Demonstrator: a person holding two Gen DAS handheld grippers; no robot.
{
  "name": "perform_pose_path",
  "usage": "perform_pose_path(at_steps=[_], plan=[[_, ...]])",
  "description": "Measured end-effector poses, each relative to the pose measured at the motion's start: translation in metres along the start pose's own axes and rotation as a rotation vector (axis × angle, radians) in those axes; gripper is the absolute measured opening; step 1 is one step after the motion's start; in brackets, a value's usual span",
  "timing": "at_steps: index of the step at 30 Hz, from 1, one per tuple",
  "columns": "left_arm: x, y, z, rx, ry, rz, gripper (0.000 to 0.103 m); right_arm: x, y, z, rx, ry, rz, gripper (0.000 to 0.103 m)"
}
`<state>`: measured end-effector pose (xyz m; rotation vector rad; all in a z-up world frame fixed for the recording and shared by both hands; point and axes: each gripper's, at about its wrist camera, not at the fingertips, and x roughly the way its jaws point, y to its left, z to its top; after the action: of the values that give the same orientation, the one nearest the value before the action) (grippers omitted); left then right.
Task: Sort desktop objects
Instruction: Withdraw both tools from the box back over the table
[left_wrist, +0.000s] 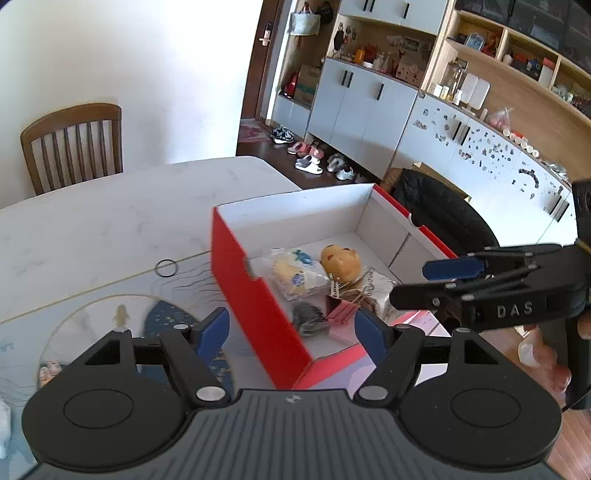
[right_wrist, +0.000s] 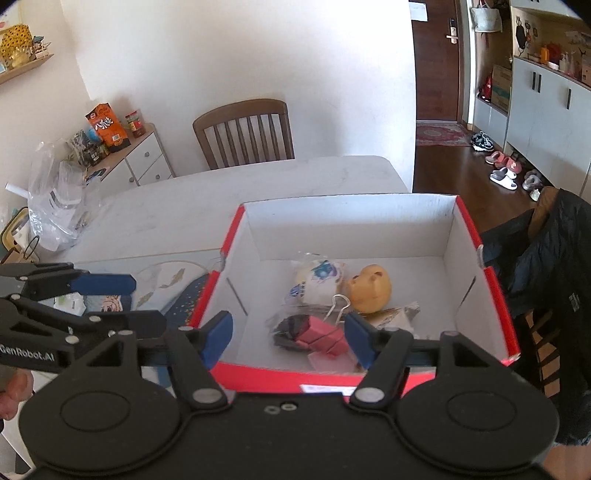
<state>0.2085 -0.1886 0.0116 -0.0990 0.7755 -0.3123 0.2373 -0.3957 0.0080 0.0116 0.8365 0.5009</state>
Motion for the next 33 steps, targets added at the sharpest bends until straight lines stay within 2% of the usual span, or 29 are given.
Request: perform_pose_path(at_steps=[9,12,21,27,28,30,33], plan=[[-0.03,0.048,-0.015,-0.032,-0.023,0.013,0.078,0.009,0.051,-0.013,0.003,0.012,0.022,0.075],[-0.038,0.061,-0.022,-0.039,-0.028,0.014,0.086,0.012,0.071,-0.016,-0.011,0.01,0.022,0.079],[-0.056,0.094,-0.044,-0.057,-0.029,0.011,0.087,0.021,0.117,-0.028,-0.018,0.031,0.034,0.085],[-0.07,0.123,-0.059,-0.062,-0.04,0.05,0.093,0.033,0.144,-0.04,-0.019,0.052,0.022,0.085],[-0.072,0.128,-0.061,-0.062,-0.044,0.059,0.097,0.035,0.148,-0.042,-0.019,0.055,0.02,0.085],[-0.078,0.139,-0.066,-0.06,-0.058,0.088,0.103,0.04,0.156,-0.046,-0.024,0.061,0.014,0.085],[-0.082,0.156,-0.073,-0.053,-0.066,0.145,0.103,0.049,0.168,-0.051,-0.028,0.067,0.002,0.085]])
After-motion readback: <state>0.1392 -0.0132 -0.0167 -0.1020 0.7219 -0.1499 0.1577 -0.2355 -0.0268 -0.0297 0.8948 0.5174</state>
